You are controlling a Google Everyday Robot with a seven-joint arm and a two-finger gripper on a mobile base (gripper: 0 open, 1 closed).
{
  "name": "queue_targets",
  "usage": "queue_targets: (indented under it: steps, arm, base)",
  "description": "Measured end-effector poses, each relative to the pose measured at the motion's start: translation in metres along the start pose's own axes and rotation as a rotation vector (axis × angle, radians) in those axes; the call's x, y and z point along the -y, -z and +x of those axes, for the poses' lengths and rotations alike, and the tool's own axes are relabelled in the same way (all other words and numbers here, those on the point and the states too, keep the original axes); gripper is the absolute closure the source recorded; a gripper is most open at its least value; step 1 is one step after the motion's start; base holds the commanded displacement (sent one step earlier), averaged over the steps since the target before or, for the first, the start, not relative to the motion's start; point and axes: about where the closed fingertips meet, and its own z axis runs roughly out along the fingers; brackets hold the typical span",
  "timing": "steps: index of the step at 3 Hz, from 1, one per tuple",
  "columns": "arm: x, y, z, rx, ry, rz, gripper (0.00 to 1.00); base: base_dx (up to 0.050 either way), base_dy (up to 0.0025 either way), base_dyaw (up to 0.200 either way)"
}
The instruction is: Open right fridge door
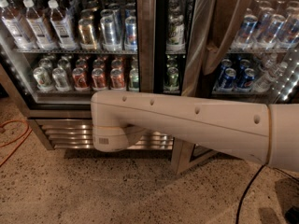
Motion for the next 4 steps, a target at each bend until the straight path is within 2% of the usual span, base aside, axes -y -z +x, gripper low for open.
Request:
queue_targets:
  steps: [1, 3, 4]
  arm:
    - [0.011, -0.002, 0.005, -0.024, -0.029, 0.026, 1.00]
    - [0.011, -0.001, 0.006, -0.025, -0.029, 0.026, 1.00]
    - [-0.003, 0.017, -0.002, -0.039, -0.033, -0.049, 1.00]
  base:
    - [0.000, 0.00000, 0.000]
    - [0.000, 0.00000, 0.000]
    - [0.000, 0.00000, 0.000]
